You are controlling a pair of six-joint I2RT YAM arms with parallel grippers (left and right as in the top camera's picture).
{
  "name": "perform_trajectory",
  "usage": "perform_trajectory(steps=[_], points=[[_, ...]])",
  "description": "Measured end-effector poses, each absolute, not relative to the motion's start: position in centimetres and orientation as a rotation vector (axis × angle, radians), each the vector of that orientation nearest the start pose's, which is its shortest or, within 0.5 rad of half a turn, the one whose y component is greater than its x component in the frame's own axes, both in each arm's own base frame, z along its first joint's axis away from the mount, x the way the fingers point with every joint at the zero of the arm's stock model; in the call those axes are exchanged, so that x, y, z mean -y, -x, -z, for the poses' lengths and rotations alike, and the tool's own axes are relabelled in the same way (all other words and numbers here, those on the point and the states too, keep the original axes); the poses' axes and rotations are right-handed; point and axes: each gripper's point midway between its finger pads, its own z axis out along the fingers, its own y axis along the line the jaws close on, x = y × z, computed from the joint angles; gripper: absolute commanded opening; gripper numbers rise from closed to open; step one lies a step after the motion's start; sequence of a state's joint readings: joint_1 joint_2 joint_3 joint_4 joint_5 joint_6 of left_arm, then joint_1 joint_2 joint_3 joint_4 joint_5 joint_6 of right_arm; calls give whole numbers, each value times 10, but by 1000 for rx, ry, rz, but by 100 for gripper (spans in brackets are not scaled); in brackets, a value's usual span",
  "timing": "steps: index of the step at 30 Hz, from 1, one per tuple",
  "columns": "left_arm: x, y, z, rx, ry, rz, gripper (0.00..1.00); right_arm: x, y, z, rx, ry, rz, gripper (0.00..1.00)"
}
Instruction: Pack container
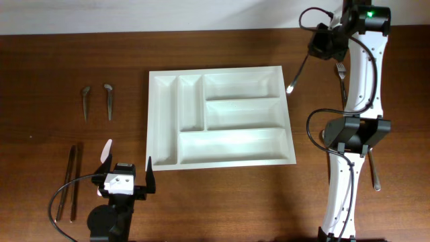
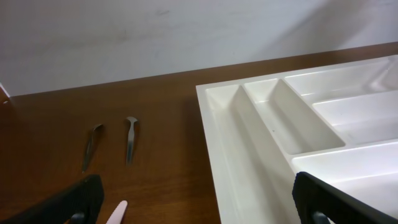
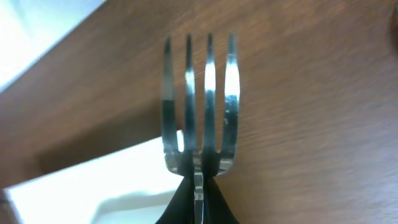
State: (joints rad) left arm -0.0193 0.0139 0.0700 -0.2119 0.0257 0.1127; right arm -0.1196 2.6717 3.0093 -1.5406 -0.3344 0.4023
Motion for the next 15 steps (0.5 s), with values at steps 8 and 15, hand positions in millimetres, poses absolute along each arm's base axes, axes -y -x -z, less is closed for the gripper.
perform_trajectory(steps=[8, 15], points=[[9, -240, -153, -1721, -133, -47, 99, -39, -553, -151, -2698, -847, -633, 4], [9, -240, -153, -1722, -133, -47, 99, -97, -541, -149, -2697, -1141, -697, 4]])
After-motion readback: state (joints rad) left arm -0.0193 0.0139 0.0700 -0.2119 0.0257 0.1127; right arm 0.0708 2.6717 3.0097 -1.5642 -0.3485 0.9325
